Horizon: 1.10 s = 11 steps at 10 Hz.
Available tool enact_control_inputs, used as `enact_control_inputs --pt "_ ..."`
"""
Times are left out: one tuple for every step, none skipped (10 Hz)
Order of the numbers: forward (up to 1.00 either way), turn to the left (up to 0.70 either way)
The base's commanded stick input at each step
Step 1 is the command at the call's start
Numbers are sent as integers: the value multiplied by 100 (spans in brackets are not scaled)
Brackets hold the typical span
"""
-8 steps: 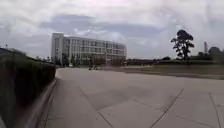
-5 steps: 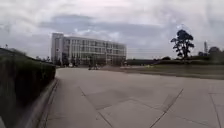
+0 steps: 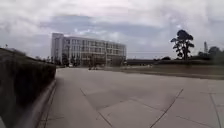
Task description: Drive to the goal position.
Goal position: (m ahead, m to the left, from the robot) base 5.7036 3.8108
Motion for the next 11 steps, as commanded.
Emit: enact_control_inputs --pt "58 0" --pt "61 0" --pt "68 0" --pt "69 0" --pt "69 0" --pt "69 0" --pt "69 0" --pt "69 14" --pt "69 21" --pt "69 28" --pt "69 34"
